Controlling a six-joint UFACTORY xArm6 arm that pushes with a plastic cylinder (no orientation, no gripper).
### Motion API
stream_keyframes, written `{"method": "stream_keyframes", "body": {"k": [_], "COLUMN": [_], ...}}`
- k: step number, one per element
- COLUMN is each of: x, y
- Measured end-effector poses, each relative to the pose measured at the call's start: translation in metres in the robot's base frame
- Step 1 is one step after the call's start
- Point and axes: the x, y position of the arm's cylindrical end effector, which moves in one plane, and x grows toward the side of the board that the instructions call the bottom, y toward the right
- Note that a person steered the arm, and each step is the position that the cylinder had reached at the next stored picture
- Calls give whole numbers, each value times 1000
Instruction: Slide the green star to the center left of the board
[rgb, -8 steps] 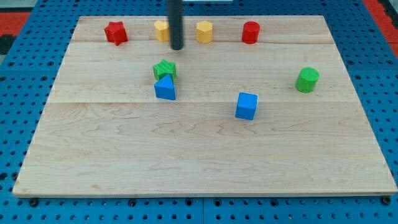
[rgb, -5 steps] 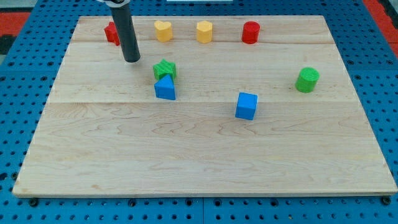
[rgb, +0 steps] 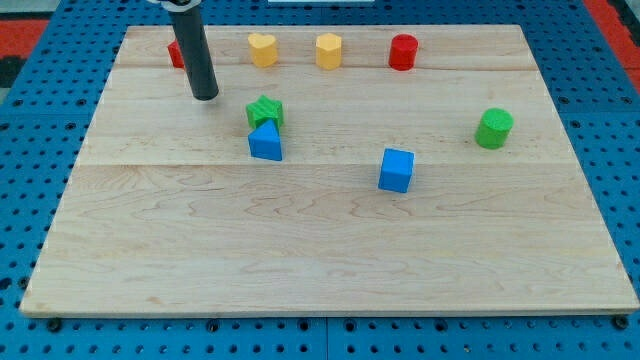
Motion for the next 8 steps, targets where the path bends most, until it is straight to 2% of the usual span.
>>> {"method": "stream_keyframes", "body": {"k": [3, 4, 5, 6, 7, 8], "x": [7, 3, -1, 51, 74, 74], "y": [-6, 15, 85, 115, 98, 40]}}
